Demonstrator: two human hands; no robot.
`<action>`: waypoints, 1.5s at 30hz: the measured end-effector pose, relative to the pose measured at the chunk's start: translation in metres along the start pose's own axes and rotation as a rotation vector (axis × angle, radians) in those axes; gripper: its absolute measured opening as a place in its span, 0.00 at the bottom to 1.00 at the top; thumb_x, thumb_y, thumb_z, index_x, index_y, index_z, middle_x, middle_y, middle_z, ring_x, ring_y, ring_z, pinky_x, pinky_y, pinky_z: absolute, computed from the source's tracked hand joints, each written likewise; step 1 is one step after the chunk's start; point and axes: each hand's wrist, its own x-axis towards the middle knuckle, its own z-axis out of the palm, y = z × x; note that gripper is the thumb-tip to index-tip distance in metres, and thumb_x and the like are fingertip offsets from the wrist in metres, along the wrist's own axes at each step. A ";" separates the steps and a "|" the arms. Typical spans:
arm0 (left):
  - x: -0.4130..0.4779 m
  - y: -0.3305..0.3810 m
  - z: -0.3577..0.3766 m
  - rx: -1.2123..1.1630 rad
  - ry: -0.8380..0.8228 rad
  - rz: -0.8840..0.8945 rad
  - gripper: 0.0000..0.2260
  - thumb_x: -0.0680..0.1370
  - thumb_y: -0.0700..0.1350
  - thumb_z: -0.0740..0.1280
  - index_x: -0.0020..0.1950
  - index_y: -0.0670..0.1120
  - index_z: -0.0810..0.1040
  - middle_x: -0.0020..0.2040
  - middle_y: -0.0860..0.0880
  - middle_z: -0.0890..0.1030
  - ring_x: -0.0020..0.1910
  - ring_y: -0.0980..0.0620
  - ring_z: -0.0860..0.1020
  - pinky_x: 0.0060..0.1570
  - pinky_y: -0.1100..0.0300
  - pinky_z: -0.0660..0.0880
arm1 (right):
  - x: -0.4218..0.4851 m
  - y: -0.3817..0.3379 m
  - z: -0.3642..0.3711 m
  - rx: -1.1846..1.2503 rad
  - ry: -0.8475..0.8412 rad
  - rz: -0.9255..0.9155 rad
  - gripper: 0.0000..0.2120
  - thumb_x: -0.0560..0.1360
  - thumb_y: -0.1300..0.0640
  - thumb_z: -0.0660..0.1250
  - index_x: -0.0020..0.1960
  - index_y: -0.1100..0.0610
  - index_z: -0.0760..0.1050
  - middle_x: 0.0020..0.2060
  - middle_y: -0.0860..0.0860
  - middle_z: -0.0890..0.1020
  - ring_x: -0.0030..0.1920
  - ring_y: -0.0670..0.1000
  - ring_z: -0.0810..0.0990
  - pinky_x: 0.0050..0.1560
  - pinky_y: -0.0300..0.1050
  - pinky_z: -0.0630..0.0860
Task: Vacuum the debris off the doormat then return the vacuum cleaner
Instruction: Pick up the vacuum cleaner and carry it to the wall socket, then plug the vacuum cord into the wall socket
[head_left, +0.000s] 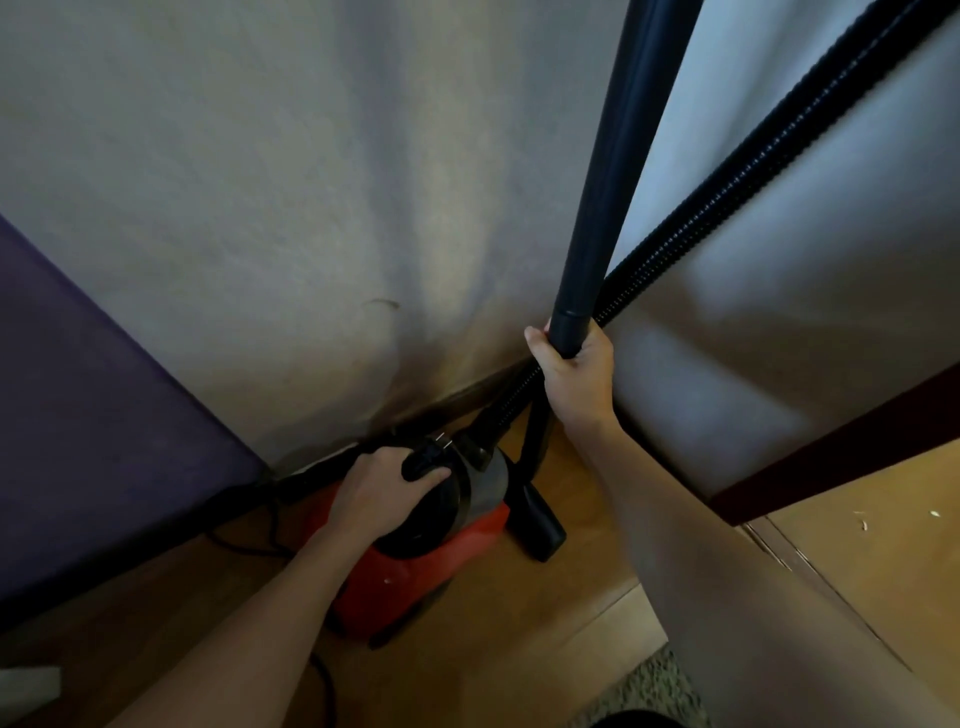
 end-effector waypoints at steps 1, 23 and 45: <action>0.002 0.001 0.000 0.000 0.005 0.004 0.16 0.75 0.63 0.67 0.43 0.51 0.83 0.42 0.52 0.83 0.43 0.51 0.81 0.37 0.59 0.72 | 0.003 0.001 -0.001 -0.002 -0.004 -0.006 0.10 0.78 0.61 0.72 0.44 0.62 0.72 0.36 0.53 0.73 0.38 0.50 0.74 0.46 0.47 0.76; 0.019 0.023 0.017 0.028 -0.014 0.055 0.12 0.76 0.62 0.67 0.38 0.57 0.76 0.36 0.58 0.78 0.37 0.56 0.76 0.31 0.65 0.67 | 0.042 0.032 -0.023 -0.067 0.000 -0.027 0.11 0.79 0.59 0.73 0.43 0.53 0.72 0.32 0.35 0.76 0.37 0.39 0.76 0.44 0.36 0.74; 0.020 0.041 0.020 0.043 0.190 0.073 0.18 0.74 0.64 0.67 0.56 0.53 0.79 0.53 0.55 0.74 0.53 0.52 0.78 0.48 0.56 0.78 | -0.023 -0.006 -0.055 -0.250 0.179 0.057 0.24 0.73 0.50 0.78 0.64 0.52 0.72 0.56 0.49 0.79 0.55 0.49 0.80 0.54 0.47 0.80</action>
